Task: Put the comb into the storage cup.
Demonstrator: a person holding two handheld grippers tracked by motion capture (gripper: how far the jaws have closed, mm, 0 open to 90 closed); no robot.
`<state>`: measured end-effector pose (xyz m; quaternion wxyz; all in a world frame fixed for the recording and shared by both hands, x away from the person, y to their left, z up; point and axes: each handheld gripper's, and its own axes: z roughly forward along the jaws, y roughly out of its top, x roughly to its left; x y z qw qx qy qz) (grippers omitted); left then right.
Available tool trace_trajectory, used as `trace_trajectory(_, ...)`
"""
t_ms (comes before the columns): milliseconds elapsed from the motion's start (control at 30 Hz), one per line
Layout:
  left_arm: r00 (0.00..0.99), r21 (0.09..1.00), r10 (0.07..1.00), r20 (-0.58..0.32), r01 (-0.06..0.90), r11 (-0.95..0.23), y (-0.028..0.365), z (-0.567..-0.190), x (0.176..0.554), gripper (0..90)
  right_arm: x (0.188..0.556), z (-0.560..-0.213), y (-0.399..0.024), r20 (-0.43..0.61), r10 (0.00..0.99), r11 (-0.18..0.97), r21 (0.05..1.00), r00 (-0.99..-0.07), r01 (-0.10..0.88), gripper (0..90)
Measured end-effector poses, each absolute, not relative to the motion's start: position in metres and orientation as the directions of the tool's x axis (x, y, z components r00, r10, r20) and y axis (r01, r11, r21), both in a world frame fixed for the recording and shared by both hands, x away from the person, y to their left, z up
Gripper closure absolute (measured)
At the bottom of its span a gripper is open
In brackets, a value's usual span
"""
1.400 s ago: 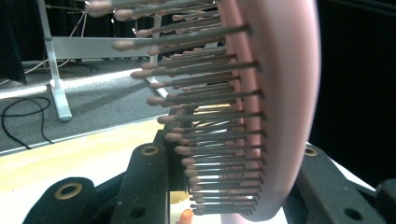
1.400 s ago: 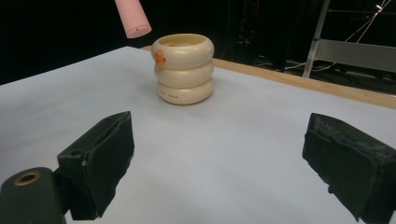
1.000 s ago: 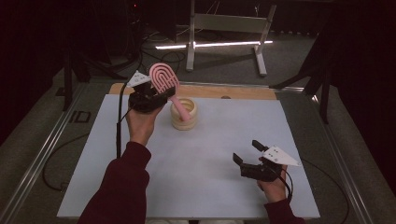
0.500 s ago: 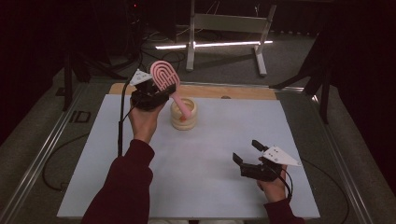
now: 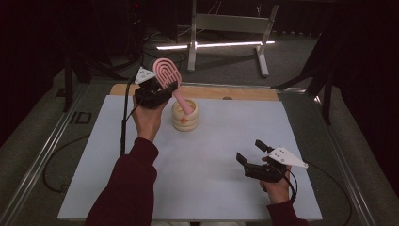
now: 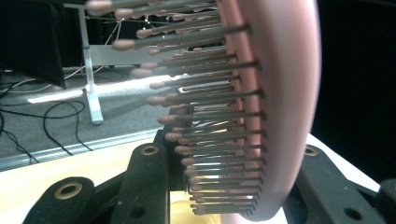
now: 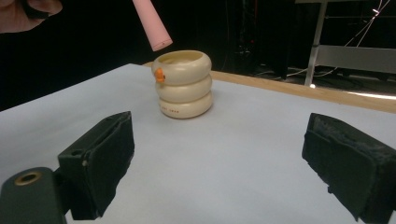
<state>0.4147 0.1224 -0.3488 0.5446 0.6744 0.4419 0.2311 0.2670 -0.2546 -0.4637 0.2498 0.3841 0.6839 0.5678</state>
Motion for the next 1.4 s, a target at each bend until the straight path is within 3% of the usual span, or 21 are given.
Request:
trace_trajectory(333,0.486,0.936,0.866,-0.119,0.345,-0.065,0.113,-0.356,0.421,65.2,0.267,-0.463,-0.254,0.085,0.808,0.07,0.969,-0.583,0.237,8.9)
trace_trajectory(1400,0.416,0.939,0.897,-0.152,0.345,-0.001,0.114,-0.367,0.432,65.1,0.265,-0.461,-0.253,0.067,0.812,0.079,0.972,-0.579,0.223,8.9)
